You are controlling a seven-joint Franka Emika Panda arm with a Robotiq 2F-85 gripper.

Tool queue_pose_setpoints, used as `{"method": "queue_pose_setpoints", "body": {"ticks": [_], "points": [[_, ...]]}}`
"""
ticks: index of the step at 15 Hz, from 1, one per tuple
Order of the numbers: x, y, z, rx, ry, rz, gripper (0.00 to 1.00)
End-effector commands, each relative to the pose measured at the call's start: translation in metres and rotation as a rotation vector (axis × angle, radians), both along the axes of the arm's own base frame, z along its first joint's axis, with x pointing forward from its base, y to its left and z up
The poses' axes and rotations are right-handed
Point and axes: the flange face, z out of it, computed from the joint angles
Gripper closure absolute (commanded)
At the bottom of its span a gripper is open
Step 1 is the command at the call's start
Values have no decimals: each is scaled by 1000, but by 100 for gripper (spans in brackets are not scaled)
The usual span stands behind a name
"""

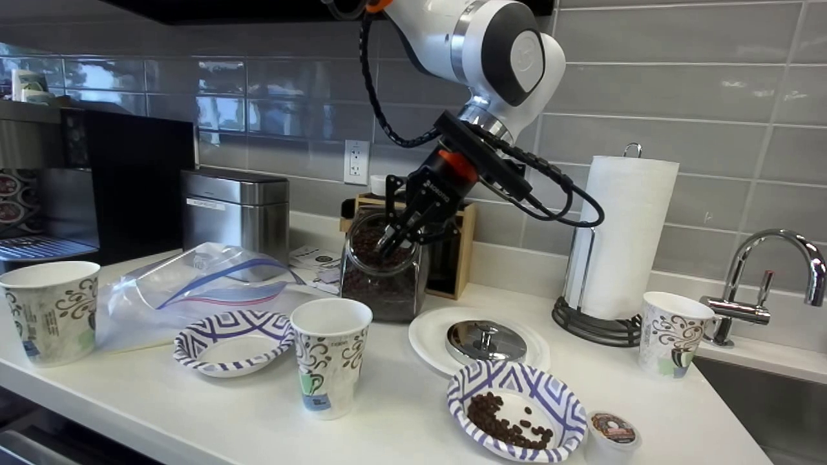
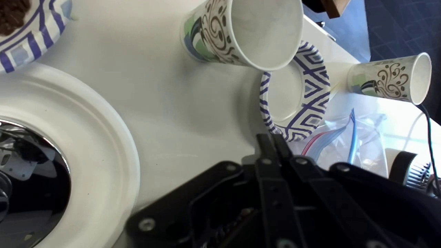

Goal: Empty a scoop of coffee grounds into the paper cup

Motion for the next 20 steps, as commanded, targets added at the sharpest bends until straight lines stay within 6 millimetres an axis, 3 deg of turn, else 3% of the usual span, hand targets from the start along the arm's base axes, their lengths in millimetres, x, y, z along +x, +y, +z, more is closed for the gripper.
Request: {"method": "queue_pose_setpoints", "body": {"ticks": [1, 20], "points": [[15, 15, -1, 5, 23, -11, 99], [34, 65, -9, -75, -15, -46, 99]]}}
